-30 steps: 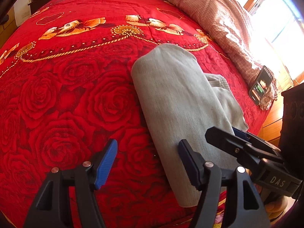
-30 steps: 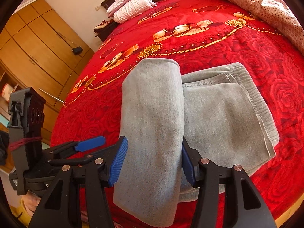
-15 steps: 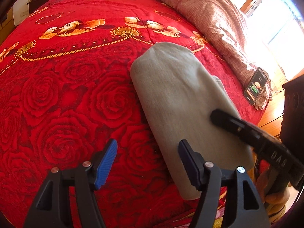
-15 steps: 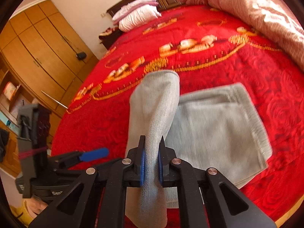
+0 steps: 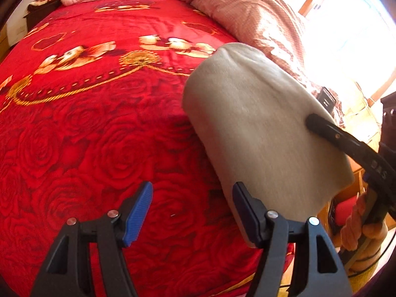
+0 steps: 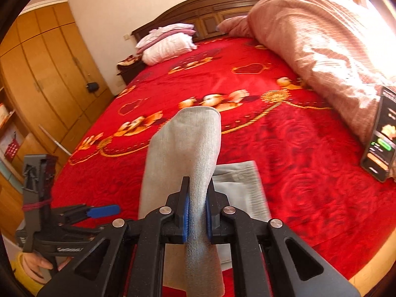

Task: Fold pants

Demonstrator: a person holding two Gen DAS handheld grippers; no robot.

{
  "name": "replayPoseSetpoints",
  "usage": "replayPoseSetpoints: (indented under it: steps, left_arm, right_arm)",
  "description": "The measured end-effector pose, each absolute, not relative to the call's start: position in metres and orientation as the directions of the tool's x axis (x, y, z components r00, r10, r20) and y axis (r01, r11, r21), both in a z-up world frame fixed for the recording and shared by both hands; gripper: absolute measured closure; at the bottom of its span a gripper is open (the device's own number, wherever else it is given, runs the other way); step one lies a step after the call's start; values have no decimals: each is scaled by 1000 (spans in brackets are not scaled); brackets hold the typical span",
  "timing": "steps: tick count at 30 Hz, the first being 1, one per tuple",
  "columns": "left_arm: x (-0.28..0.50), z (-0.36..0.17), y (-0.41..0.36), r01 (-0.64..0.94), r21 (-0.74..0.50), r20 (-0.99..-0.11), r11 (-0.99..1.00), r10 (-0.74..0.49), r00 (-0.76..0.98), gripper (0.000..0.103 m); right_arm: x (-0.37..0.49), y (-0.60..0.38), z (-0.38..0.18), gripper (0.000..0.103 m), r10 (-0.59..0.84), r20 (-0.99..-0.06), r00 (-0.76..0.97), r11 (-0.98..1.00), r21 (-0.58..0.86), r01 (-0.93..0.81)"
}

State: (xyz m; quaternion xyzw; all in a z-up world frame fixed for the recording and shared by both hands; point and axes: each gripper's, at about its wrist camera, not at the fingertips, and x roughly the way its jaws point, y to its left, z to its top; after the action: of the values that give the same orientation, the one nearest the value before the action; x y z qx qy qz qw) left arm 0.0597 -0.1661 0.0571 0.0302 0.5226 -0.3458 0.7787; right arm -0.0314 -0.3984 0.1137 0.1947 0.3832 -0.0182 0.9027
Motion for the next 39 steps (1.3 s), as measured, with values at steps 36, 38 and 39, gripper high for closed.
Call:
replayPoseSetpoints:
  steps: [36,38,39]
  left_arm:
    - [65,12,-235,573,-353,-840,740,-520,155,19]
    - [66,8,-242,571,-359,-838,738,-524,151,15]
    - [67,7,-244,570,-358,-838,740,-523,153,13]
  right_arm:
    - [-29,-449,11,33,261,-803,535,864,441,241]
    - [-28,-449,9,33,262,-798,542,861,447,241]
    - [-28,-450,8,33,266,-792,549,857,455,241]
